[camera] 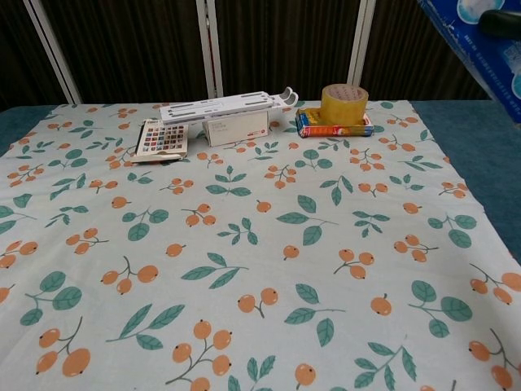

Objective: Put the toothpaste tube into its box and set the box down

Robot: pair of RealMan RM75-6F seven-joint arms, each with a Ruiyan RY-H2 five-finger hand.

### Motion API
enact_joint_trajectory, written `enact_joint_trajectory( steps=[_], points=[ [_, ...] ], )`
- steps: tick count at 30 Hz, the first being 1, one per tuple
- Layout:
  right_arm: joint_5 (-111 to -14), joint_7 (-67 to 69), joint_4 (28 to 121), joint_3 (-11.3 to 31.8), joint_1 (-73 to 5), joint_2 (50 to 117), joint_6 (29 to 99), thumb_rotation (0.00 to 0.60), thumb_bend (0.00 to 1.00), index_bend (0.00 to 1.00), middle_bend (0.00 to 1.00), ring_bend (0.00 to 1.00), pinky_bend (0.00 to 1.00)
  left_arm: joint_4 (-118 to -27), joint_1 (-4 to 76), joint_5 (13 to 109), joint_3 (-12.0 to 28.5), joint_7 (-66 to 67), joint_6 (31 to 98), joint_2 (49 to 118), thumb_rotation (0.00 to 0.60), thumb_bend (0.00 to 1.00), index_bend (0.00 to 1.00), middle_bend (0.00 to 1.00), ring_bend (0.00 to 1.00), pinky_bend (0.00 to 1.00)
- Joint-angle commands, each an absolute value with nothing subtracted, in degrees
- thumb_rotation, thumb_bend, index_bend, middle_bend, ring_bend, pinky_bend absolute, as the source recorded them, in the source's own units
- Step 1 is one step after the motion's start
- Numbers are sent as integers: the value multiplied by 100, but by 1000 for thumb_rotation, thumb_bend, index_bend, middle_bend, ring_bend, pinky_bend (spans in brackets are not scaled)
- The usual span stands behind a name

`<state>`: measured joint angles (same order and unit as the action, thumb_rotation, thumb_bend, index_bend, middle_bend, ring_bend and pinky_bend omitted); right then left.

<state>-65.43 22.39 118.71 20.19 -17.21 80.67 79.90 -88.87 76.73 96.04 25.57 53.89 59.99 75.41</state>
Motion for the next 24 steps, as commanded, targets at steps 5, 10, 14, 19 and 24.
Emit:
enact_joint_trajectory(
  steps=[5, 10, 14, 19, 24],
  points=[
    [-6527, 2721, 11918, 2212, -1615, 8122, 8088, 600, 371, 473, 510, 466, 441, -9326, 7269, 9602, 2514, 5302, 6271, 7004, 600, 24, 310, 288, 224, 342],
    [-6511, 3109, 11917, 2433, -1518, 8169, 8255, 600, 372, 474, 511, 468, 441, -9651, 6728, 9723, 2216, 5104, 6497, 6442, 600, 24, 310, 287, 224, 342],
    [-6624, 3245, 11916, 2646, -1482, 8172, 8437, 600, 371, 474, 511, 468, 441, -10053, 5980, 9700, 1754, 4875, 6779, 5933, 600, 24, 311, 287, 224, 342],
    [-7040, 3331, 11879, 2837, -1434, 8130, 8743, 600, 370, 474, 511, 468, 441, -10505, 4817, 9539, 1008, 4435, 7548, 5906, 600, 24, 311, 288, 224, 342],
    [-7329, 3761, 11885, 3017, -1301, 8244, 9191, 600, 370, 474, 510, 468, 441, -10435, 3758, 9218, 318, 3675, 8283, 6407, 600, 23, 310, 285, 224, 342]
  ],
)
